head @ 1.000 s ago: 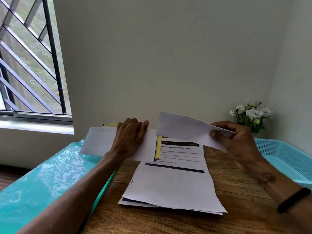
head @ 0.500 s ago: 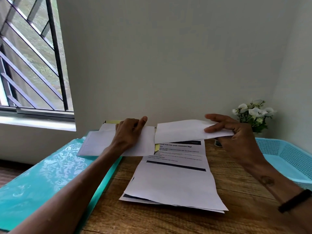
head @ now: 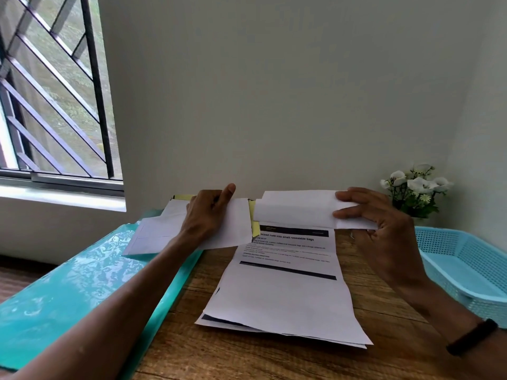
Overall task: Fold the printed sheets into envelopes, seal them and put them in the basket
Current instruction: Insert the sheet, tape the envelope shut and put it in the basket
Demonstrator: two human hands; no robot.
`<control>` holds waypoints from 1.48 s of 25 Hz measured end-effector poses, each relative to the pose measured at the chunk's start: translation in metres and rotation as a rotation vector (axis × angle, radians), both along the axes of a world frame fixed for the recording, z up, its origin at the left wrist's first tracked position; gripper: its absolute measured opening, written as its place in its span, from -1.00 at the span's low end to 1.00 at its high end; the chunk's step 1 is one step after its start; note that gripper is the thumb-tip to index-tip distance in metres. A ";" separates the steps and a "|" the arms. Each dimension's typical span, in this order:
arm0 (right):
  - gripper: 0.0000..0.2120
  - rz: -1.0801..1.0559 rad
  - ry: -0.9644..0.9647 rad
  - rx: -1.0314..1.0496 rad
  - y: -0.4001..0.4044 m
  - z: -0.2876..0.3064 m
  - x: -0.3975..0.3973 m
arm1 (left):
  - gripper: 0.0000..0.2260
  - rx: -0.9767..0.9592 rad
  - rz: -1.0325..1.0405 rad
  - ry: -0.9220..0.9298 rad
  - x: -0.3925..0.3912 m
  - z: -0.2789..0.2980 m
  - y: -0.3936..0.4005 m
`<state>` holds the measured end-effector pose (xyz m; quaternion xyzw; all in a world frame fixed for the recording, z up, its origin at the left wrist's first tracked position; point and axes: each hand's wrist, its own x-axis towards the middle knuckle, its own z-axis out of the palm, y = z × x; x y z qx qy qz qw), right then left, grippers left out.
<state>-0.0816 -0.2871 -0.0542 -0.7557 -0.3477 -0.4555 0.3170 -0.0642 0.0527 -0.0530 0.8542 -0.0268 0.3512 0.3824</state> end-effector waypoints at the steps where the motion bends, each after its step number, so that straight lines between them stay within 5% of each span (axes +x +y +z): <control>1: -0.64 -0.004 0.003 -0.009 0.000 -0.001 0.000 | -0.46 -0.005 0.002 -0.010 0.000 0.000 0.000; 19: -0.84 0.017 -0.218 -0.450 0.022 -0.008 -0.029 | -0.42 -0.010 0.067 0.000 0.003 -0.001 0.004; 31: -0.76 0.062 -0.115 -0.285 0.034 -0.029 -0.014 | -0.37 0.083 -0.073 -0.060 -0.008 0.000 -0.028; 34: -0.72 -0.015 -0.092 -0.135 0.027 -0.024 -0.010 | -0.41 0.378 -0.156 0.007 -0.015 0.007 -0.027; 37: -0.73 -0.048 -0.067 -0.049 0.018 -0.021 -0.005 | 0.07 0.713 -0.137 0.119 -0.015 0.000 -0.020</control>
